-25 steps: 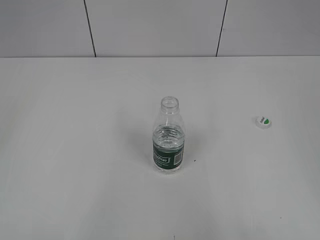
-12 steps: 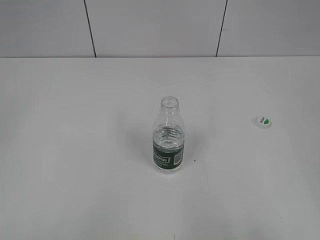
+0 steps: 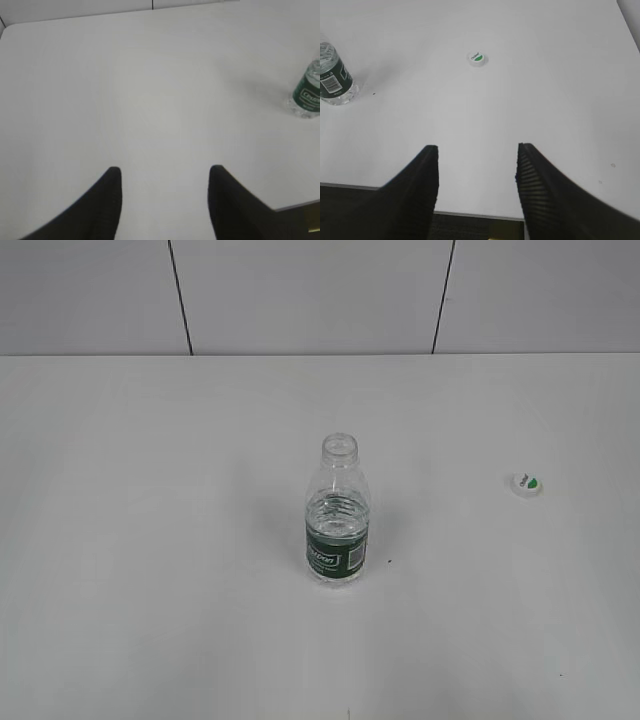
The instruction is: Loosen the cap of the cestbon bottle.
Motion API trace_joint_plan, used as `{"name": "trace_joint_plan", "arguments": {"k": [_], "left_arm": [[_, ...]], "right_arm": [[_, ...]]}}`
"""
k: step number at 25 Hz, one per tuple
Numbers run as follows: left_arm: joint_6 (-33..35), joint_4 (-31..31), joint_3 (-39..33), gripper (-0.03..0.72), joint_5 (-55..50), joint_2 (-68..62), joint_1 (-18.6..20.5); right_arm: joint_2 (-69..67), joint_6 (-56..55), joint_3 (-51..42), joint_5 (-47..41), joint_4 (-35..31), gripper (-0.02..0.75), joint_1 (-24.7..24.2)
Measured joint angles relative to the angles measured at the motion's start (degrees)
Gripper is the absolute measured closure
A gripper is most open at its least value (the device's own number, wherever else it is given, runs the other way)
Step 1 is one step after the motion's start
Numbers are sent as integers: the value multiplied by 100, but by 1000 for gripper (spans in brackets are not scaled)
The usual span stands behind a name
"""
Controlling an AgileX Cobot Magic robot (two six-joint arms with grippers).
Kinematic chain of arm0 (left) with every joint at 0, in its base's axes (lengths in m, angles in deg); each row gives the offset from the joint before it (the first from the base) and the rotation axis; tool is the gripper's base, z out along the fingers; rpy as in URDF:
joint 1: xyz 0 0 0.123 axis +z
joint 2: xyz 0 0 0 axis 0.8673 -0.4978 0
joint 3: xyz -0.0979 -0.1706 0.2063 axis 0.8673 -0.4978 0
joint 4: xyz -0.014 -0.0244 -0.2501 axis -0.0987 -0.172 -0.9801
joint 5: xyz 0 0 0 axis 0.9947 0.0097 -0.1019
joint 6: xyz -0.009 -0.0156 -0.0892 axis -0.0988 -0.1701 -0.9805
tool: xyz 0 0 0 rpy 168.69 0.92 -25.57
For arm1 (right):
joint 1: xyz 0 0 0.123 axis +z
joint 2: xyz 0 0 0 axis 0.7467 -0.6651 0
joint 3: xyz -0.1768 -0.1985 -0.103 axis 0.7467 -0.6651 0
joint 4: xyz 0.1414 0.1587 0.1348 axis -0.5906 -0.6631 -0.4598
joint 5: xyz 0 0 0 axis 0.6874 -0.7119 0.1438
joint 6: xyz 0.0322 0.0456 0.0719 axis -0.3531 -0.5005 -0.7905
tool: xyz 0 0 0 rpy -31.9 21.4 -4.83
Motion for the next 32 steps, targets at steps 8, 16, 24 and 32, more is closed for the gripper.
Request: {"name": "trace_joint_plan", "arguments": {"k": [8,16,24,32], "left_arm": [[20,-280,-163,337,336,2,0],[26,-259,-163,337,340,2,0],[31,-177,-163,337,340,2,297],[31,-170,-163,372,340,2,450]], "right_arm": [[0,-17,-2,40,0,347,0],[0,-23,-2,54,0,347,-28],[0,2,-2,59,200,347,-517],[0,2,-2,58,238,347,-524]]}}
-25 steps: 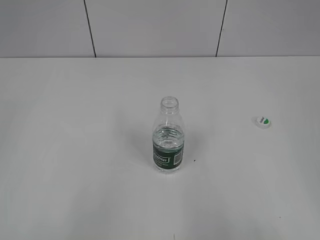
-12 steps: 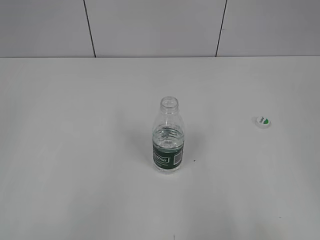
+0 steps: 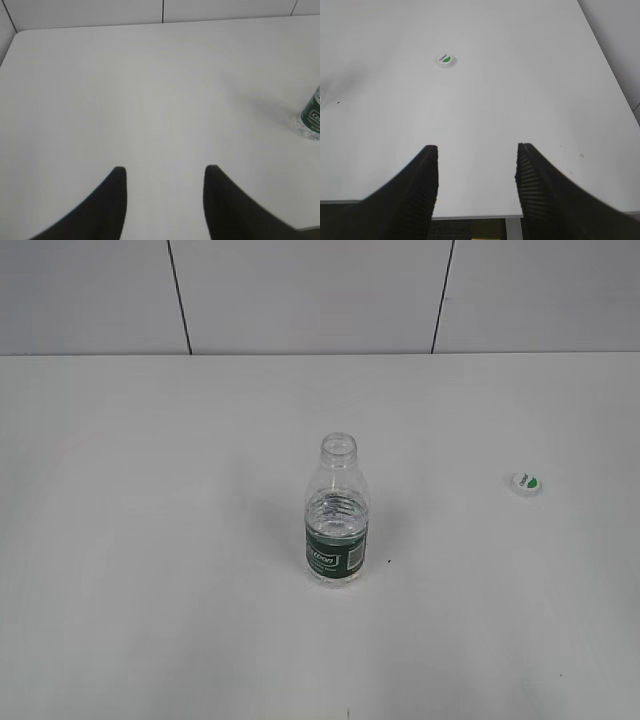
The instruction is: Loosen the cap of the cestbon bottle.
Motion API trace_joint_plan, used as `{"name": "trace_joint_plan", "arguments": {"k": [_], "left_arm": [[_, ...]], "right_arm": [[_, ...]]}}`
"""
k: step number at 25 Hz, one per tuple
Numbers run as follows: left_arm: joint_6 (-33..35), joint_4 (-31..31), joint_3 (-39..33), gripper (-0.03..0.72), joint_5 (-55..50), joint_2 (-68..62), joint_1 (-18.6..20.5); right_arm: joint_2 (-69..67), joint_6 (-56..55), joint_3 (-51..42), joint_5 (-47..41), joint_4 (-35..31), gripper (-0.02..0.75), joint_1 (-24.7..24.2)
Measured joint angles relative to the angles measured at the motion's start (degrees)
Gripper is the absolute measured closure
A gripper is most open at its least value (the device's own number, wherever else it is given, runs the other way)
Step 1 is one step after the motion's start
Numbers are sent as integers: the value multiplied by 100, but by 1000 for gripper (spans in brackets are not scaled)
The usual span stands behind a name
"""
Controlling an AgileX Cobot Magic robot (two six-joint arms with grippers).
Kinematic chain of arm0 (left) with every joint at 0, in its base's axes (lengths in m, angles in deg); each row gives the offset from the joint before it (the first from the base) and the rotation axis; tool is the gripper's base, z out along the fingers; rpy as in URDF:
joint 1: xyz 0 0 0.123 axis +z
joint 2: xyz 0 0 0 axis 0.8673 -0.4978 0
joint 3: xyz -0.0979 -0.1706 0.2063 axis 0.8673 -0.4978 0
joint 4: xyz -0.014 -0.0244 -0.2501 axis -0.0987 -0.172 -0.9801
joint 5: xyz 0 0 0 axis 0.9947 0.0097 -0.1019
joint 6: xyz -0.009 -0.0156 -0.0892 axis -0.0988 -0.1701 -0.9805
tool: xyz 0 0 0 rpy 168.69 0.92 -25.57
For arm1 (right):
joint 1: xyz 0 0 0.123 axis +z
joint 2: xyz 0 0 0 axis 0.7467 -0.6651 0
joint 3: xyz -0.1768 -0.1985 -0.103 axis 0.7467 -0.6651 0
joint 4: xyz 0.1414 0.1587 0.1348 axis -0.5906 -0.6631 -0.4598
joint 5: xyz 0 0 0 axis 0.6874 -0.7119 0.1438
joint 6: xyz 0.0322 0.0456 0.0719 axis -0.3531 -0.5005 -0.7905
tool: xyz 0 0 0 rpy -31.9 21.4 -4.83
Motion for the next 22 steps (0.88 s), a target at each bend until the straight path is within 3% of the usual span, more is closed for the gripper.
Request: {"name": "trace_joint_plan", "arguments": {"k": [22], "left_arm": [[0,14,0,442,0,0,0]], "right_arm": [[0,5,0,2,0,347,0]]}}
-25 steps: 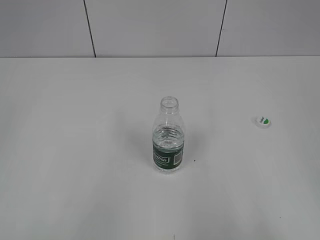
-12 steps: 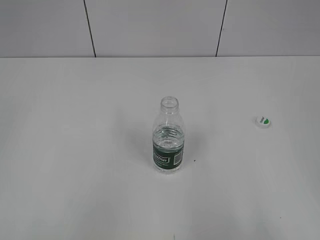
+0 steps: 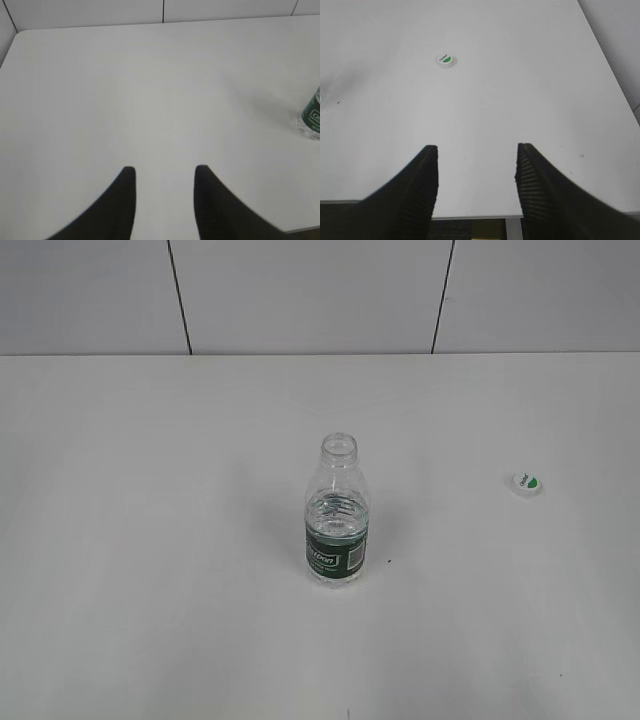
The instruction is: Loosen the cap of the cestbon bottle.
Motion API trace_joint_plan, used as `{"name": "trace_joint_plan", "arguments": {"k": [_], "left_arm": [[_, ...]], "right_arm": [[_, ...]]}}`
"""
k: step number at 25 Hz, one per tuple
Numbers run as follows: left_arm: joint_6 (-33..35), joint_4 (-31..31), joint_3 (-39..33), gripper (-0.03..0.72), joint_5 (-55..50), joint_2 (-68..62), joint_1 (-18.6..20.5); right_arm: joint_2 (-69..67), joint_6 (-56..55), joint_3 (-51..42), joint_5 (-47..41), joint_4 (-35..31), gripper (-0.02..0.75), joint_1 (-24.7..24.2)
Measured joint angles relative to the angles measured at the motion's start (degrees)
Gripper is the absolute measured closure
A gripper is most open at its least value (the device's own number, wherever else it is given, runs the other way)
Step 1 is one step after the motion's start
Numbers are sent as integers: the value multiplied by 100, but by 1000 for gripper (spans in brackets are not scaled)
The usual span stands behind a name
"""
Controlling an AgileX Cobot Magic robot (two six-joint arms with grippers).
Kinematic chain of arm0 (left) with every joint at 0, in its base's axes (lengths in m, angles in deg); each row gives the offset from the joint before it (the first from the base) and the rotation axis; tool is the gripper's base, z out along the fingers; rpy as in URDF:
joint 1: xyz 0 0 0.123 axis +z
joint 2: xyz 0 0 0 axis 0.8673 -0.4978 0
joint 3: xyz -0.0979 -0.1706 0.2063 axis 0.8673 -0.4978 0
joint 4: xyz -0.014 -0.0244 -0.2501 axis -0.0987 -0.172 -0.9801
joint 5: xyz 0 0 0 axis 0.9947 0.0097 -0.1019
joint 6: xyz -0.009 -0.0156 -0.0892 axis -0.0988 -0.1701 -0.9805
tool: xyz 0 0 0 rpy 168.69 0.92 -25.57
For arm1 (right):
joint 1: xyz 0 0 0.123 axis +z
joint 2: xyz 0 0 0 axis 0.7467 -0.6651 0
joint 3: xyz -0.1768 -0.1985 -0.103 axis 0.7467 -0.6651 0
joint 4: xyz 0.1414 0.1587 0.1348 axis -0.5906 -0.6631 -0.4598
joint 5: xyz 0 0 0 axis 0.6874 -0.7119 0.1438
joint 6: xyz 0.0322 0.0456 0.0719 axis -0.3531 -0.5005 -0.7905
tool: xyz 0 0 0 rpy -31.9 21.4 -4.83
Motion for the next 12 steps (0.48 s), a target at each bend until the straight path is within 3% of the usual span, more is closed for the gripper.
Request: {"name": "trace_joint_plan", "arguments": {"k": [12], "left_arm": [[-153,218,0,445,0,0,0]], "right_arm": [[0,7,0,0,0,347,0]]}}
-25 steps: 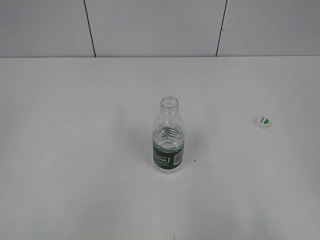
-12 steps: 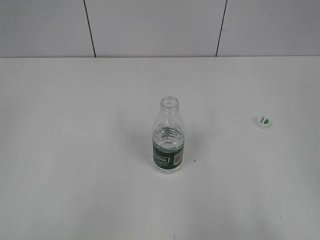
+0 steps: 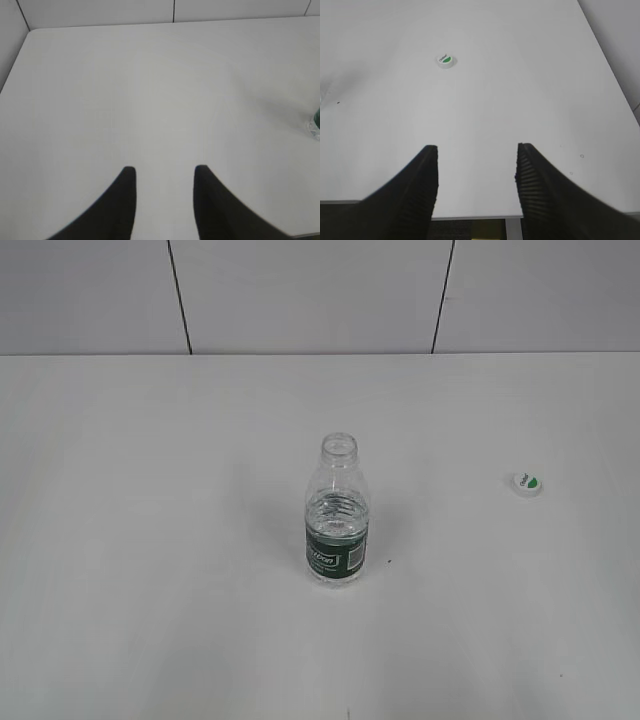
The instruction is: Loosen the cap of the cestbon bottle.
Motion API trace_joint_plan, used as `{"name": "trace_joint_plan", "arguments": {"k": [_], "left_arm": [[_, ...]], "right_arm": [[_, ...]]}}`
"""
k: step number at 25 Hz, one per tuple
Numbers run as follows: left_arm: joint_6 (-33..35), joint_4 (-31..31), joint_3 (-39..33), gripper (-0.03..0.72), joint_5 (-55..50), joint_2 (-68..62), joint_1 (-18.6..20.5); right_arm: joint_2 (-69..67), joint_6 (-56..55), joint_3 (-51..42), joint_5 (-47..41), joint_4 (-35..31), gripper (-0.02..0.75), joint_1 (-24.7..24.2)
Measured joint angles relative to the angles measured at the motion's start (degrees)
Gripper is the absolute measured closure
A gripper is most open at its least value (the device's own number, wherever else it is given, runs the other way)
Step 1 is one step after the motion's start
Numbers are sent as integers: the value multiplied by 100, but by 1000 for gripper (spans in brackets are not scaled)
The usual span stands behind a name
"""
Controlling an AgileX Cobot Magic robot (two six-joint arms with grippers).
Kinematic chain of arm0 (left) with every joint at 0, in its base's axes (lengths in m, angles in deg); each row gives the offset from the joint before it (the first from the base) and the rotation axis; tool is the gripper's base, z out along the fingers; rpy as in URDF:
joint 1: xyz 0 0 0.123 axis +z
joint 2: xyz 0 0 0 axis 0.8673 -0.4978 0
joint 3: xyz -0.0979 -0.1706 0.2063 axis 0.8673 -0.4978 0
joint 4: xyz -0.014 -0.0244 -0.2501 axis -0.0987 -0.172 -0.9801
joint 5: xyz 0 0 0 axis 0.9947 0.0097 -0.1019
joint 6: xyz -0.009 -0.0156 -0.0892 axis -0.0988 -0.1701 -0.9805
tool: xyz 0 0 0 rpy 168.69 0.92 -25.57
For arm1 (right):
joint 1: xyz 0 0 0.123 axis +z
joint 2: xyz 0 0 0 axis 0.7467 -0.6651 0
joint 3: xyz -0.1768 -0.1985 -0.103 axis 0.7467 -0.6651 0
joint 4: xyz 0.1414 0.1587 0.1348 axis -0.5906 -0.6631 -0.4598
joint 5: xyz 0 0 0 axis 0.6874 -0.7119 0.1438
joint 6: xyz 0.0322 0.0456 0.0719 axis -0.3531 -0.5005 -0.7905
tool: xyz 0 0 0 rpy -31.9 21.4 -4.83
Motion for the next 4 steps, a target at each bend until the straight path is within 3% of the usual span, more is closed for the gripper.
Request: {"name": "trace_joint_plan", "arguments": {"k": [4], "left_arm": [[-12,2,0,445,0,0,0]], "right_arm": [[0,0,0,0,0,347,0]]}}
